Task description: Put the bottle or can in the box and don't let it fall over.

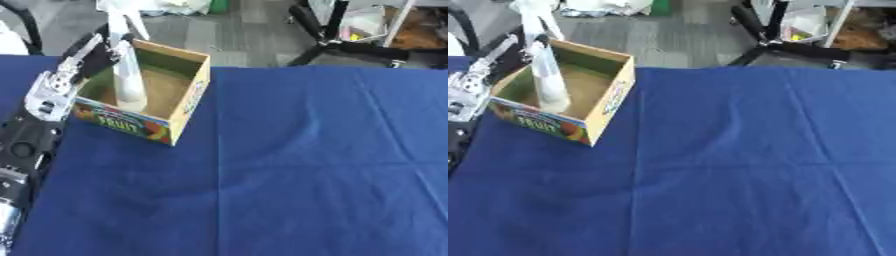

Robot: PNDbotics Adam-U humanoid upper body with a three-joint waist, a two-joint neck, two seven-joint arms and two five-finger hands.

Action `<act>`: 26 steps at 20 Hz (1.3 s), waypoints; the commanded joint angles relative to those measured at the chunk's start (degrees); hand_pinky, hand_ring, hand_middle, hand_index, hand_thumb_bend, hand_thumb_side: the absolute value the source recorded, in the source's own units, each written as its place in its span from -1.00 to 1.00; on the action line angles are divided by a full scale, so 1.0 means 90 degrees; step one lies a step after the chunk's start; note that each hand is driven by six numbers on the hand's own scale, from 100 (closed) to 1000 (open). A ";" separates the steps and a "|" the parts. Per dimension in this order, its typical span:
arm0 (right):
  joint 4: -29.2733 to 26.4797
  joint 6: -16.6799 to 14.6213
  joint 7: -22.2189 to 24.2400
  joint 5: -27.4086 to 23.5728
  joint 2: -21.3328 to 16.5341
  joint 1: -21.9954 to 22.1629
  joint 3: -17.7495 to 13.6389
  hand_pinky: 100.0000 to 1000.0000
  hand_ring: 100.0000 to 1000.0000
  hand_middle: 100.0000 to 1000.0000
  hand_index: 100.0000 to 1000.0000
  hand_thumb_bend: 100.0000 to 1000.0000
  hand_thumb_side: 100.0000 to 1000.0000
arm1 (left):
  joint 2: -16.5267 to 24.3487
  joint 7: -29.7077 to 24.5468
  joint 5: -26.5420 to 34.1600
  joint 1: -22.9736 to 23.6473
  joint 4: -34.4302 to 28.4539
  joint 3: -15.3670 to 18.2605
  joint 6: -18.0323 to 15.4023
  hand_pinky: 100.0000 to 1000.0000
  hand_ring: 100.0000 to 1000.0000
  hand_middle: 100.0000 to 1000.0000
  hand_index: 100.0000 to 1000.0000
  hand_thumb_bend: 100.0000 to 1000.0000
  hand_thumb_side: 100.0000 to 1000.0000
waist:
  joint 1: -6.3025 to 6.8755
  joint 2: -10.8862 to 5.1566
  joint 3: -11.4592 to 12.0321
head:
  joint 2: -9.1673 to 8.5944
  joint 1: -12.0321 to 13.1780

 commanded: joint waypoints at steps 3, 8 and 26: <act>-0.0117 -0.0007 -0.0037 0.0003 -0.0216 0.0012 -0.0088 1.00 1.00 1.00 1.00 -1.00 -0.03 | 0.0299 -0.0008 -0.0262 -0.0070 -0.0061 0.0010 -0.0043 1.00 1.00 0.96 0.88 -0.99 0.59 | 0.0027 -0.0199 0.0017 | 0.0037 -0.0058; -0.0117 0.0006 -0.0055 -0.0016 -0.0252 0.0032 -0.0099 1.00 1.00 1.00 1.00 -1.00 -0.03 | 0.0399 -0.0102 -0.0241 0.0035 -0.0065 0.0012 -0.0118 1.00 1.00 0.96 0.87 -1.00 0.58 | 0.0062 -0.0243 0.0037 | 0.0064 -0.0110; -0.0117 -0.0021 -0.0092 0.0008 -0.0293 0.0104 -0.0135 1.00 1.00 1.00 1.00 -1.00 -0.03 | 0.0870 -0.0473 0.0150 0.0344 -0.0533 0.0056 0.0086 1.00 1.00 0.93 0.84 -1.00 0.57 | 0.0107 -0.0296 0.0106 | 0.0248 -0.0304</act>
